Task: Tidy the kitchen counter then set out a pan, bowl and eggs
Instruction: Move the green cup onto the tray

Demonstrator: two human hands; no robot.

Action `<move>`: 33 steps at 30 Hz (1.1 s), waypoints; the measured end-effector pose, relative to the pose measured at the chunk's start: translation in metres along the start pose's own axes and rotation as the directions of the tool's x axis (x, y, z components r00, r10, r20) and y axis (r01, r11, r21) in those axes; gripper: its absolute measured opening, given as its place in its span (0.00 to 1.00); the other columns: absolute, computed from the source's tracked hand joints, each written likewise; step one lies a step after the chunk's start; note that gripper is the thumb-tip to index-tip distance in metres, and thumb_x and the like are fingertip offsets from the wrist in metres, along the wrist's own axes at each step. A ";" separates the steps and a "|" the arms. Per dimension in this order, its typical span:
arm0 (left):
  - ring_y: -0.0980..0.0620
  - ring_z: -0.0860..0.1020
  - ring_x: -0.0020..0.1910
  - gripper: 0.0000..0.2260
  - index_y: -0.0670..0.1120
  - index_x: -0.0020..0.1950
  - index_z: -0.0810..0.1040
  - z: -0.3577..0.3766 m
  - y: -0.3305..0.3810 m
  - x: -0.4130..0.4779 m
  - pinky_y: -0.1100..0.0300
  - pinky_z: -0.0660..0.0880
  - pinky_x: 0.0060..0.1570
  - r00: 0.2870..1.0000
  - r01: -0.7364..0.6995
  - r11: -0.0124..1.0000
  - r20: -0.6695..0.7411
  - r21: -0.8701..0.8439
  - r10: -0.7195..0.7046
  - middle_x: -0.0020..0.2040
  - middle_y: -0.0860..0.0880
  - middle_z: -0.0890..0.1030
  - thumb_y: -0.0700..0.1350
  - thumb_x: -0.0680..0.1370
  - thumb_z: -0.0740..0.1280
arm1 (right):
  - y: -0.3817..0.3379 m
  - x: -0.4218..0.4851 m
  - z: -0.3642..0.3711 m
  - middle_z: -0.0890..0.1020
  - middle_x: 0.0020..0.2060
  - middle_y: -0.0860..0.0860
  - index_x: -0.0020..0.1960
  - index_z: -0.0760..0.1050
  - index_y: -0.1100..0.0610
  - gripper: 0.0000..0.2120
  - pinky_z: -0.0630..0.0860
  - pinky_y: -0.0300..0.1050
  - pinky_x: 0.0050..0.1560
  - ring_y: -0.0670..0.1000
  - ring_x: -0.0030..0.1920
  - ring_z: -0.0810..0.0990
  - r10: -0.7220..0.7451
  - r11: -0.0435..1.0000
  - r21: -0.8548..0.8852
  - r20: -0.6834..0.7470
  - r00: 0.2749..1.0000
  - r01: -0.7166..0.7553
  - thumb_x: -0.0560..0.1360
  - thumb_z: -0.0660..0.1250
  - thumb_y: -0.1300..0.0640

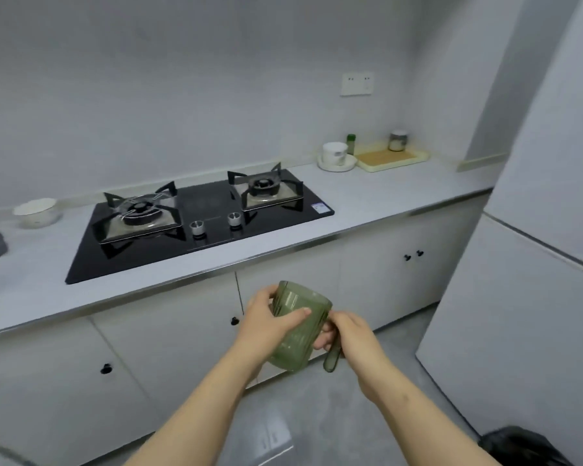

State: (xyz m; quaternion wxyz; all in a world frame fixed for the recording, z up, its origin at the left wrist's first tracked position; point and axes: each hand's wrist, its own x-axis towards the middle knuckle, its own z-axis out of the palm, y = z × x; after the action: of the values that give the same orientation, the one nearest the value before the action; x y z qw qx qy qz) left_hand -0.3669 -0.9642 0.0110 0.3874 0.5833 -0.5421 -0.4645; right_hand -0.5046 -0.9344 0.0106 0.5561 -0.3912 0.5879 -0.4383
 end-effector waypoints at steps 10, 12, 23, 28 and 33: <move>0.54 0.77 0.52 0.23 0.49 0.58 0.70 0.102 0.057 0.192 0.54 0.75 0.56 0.978 -0.126 0.990 0.159 -0.069 0.135 0.51 0.57 0.75 0.43 0.68 0.76 | -0.062 0.161 -0.096 0.77 0.25 0.53 0.37 0.69 0.58 0.14 0.69 0.33 0.28 0.47 0.27 0.71 -0.049 0.996 0.055 -0.236 0.971 0.064 0.80 0.55 0.59; 0.51 0.77 0.55 0.23 0.50 0.58 0.70 0.113 0.069 0.229 0.50 0.75 0.58 0.968 -0.125 0.991 0.213 -0.056 0.134 0.53 0.56 0.75 0.44 0.68 0.76 | -0.078 0.192 -0.108 0.77 0.25 0.54 0.36 0.69 0.59 0.15 0.69 0.31 0.26 0.46 0.26 0.71 -0.042 0.995 0.080 -0.260 0.965 0.065 0.80 0.54 0.60; 0.51 0.77 0.56 0.24 0.57 0.58 0.70 0.194 0.121 0.404 0.53 0.77 0.56 0.930 -0.105 0.993 0.348 -0.051 0.116 0.57 0.51 0.78 0.48 0.67 0.76 | -0.131 0.355 -0.191 0.78 0.26 0.51 0.44 0.68 0.60 0.10 0.68 0.37 0.29 0.46 0.28 0.71 -0.013 0.995 0.094 -0.311 0.950 0.044 0.81 0.53 0.57; 0.55 0.78 0.50 0.22 0.53 0.63 0.71 0.239 0.139 0.477 0.63 0.76 0.46 0.942 -0.152 0.987 0.295 -0.045 0.159 0.58 0.52 0.75 0.45 0.71 0.73 | -0.154 0.437 -0.239 0.78 0.24 0.49 0.44 0.69 0.60 0.10 0.67 0.37 0.27 0.46 0.27 0.70 -0.054 0.998 0.016 -0.270 0.962 0.060 0.80 0.54 0.57; 0.52 0.77 0.53 0.21 0.52 0.63 0.71 0.288 0.166 0.546 0.67 0.73 0.43 0.964 -0.133 0.991 0.233 -0.014 0.132 0.57 0.53 0.74 0.44 0.73 0.72 | -0.179 0.513 -0.290 0.79 0.30 0.50 0.43 0.67 0.59 0.12 0.68 0.39 0.34 0.47 0.31 0.72 -0.045 0.999 -0.022 -0.208 0.977 0.042 0.81 0.53 0.54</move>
State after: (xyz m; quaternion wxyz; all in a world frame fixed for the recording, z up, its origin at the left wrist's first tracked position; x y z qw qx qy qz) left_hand -0.7001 -1.5094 0.0259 0.3507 0.4876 -0.6221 -0.5022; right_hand -0.8377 -1.4525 0.0204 0.4784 -0.3607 0.6379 -0.4837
